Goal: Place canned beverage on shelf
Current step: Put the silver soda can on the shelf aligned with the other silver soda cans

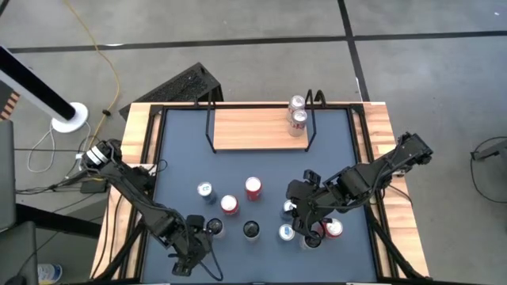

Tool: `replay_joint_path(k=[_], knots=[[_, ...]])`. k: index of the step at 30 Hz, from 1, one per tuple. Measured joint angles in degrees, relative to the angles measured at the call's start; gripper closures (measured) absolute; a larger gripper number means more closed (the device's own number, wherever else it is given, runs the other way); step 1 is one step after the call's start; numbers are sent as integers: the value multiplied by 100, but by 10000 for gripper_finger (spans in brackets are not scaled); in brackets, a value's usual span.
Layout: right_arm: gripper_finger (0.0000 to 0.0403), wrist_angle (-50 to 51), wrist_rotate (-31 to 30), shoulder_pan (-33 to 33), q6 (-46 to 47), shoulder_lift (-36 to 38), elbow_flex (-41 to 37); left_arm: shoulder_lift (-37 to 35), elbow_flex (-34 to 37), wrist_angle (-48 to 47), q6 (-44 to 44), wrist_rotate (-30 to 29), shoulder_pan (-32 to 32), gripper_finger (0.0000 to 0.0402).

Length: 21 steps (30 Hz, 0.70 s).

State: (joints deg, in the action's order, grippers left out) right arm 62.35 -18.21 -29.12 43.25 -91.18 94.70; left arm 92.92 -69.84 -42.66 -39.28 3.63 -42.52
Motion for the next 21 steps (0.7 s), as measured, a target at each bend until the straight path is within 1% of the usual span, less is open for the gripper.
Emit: replay_joint_path(k=[5, 10, 13, 16, 21], knots=[[178, -84, -139, 0, -104, 0, 0, -9, -410, -605, -24, -260, -68, 109], [178, -168, -165, 0, -287, 0, 0, -9, -726, -877, 28, -252, -81, 109], [178, -153, -160, 0, -296, 4, 0, -11, -977, -1245, 61, -205, -84, 109], [178, -150, -159, 0, -290, 49, 0, -11, -1370, -1743, 104, -189, -81, 109], [178, -139, -151, 0, -142, 232, 2, -30, -2279, -2566, 361, -291, 13, 109]])
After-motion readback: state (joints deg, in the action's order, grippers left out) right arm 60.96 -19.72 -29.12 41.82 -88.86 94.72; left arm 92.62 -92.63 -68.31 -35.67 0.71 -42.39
